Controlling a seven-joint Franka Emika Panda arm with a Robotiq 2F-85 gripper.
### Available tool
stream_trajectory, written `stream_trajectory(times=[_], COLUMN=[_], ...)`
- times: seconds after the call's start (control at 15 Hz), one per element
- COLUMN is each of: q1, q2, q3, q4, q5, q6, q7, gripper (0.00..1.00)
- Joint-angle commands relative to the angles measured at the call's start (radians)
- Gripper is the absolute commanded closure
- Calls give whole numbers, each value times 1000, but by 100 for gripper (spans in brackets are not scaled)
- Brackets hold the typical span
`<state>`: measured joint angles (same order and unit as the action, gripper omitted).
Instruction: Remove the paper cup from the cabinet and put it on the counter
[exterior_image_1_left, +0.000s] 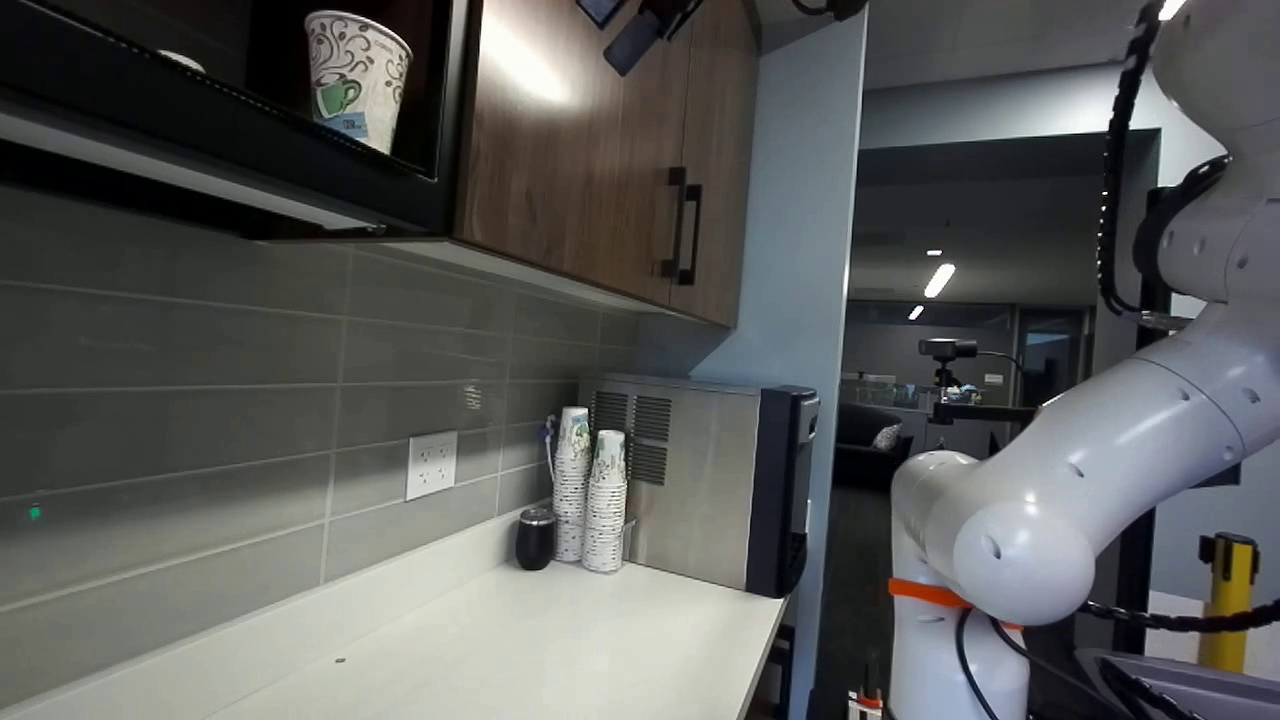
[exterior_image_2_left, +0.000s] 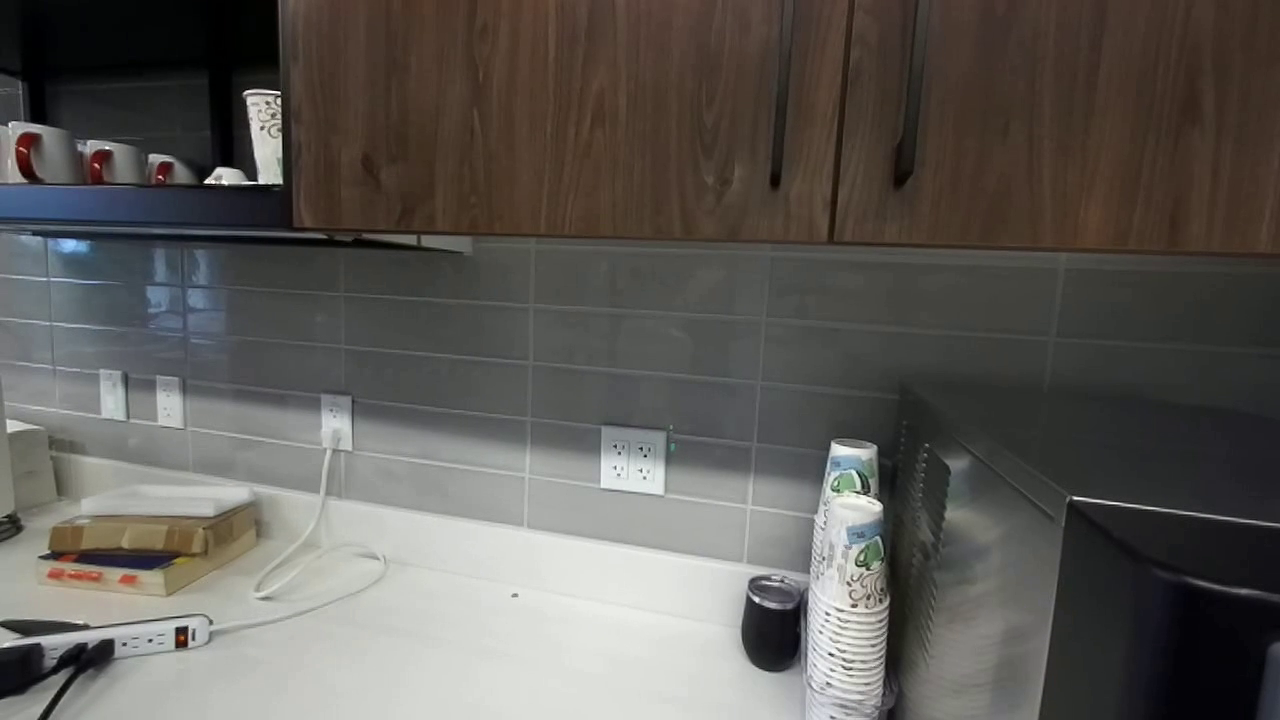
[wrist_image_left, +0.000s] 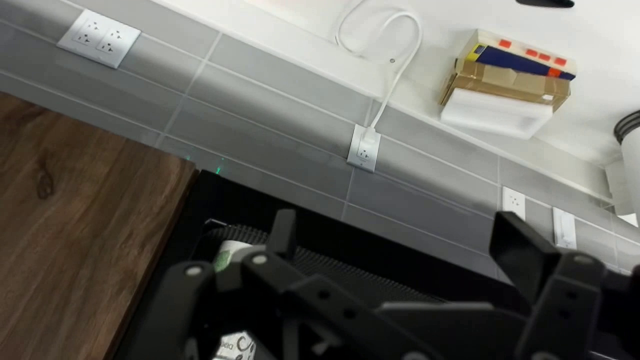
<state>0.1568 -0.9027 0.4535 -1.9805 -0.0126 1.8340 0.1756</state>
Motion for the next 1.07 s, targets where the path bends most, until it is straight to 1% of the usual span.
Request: stream_trajectory(times=[0.0,0.27,0.67,1.0], q1=[-56,-97,-157,-177], q2=[113,197,331,451], q3=[28,65,135,176], q4=[150,266,401,500], q5=[-42,-95,-226,-321], q6=[-25,-47,-77,-109], q7=[21,30,62,96], gripper=[0,0,0,0])
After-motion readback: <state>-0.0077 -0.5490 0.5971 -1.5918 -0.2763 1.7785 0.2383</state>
